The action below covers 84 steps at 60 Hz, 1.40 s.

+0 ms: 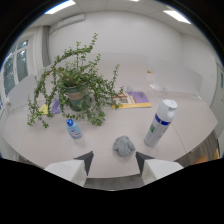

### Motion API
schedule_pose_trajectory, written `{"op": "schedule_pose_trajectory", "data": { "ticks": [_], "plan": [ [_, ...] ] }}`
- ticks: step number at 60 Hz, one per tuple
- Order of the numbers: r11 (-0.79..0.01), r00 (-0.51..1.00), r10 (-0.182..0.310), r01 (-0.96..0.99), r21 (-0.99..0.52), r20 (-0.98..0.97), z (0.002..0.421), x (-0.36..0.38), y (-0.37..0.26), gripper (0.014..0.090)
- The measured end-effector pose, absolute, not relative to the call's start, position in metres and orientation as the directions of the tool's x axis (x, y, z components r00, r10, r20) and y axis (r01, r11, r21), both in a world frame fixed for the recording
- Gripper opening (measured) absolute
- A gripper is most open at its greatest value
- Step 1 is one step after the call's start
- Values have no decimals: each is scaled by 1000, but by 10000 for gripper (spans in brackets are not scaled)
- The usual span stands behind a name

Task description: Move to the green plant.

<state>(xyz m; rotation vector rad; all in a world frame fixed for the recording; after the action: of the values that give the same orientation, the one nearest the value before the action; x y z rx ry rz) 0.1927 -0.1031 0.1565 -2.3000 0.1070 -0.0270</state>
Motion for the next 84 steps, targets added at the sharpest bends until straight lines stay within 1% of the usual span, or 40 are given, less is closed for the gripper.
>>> {"op": "schedule_pose_trajectory", "data": {
  "ticks": [13,24,39,46,51,64,84],
  "plan": [
    [-667,998,-65,-57,-743,-17,157,187,-106,842],
    [-672,999,-26,-34,-740,-22,159,166,-108,842],
    [-665,998,47,1,-747,-40,166,100,-99,844],
    [-660,997,64,13,-751,-38,171,63,-79,844],
    [-652,997,62,13,-758,-36,175,37,-59,843],
    [-635,999,31,2,-772,-23,187,-17,6,846],
    [-609,1000,-3,6,-793,10,194,-44,102,842]
  ]
}}
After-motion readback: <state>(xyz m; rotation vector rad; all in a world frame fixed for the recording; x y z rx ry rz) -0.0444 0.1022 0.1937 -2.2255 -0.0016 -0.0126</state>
